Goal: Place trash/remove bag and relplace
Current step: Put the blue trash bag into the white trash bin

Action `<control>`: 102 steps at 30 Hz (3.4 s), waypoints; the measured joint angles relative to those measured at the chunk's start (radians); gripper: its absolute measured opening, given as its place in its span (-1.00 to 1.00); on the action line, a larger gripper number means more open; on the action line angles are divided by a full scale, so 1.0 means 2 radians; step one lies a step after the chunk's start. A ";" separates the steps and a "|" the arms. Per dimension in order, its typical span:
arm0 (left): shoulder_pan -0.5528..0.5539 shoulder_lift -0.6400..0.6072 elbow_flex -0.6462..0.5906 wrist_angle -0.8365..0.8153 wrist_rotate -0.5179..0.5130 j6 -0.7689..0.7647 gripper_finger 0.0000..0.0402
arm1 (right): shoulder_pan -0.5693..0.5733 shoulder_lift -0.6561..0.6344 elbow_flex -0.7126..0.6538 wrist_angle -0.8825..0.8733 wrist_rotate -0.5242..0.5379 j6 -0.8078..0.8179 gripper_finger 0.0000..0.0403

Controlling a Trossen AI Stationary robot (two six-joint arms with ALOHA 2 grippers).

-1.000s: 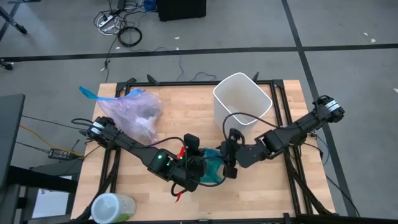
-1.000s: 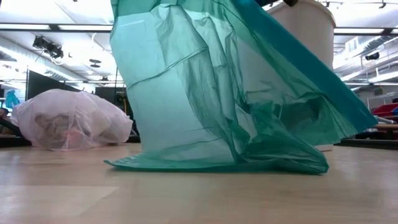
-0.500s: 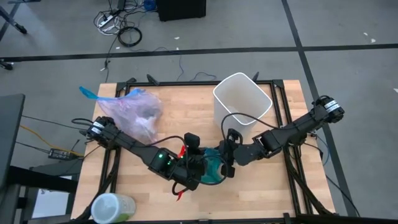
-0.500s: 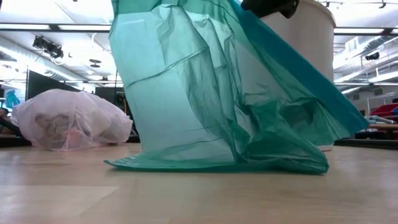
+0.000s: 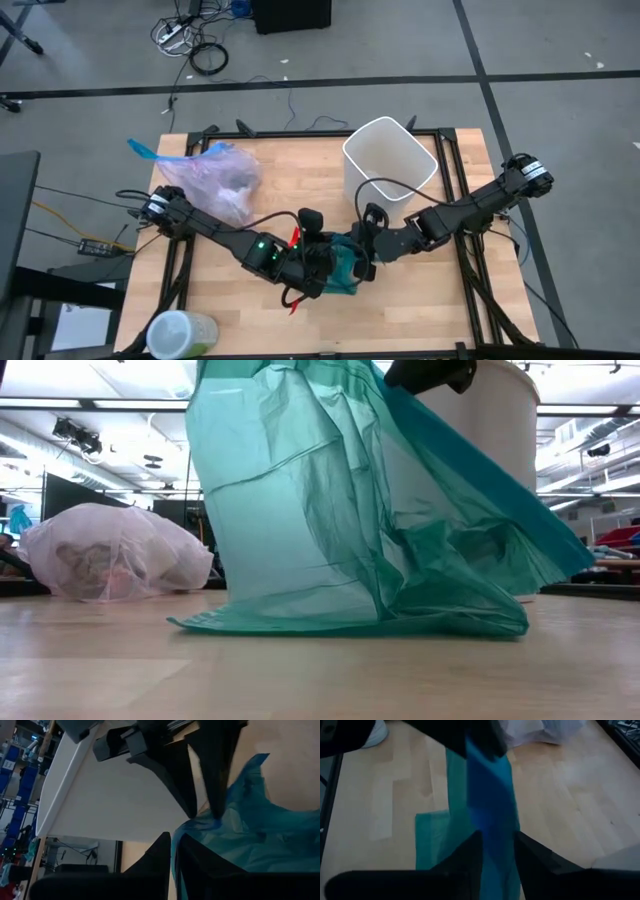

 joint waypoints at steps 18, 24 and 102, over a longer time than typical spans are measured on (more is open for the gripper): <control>0.002 0.000 0.000 0.006 0.001 0.009 -0.78 | -0.004 0.000 0.000 -0.011 0.019 0.003 -1.00; 0.005 0.000 0.000 0.005 0.052 -0.001 -0.75 | -0.004 0.000 0.000 -0.011 0.029 0.009 -1.00; 0.034 -0.004 0.000 -0.135 0.153 -0.221 -0.24 | -0.026 0.073 0.000 0.011 -0.022 -0.069 -0.42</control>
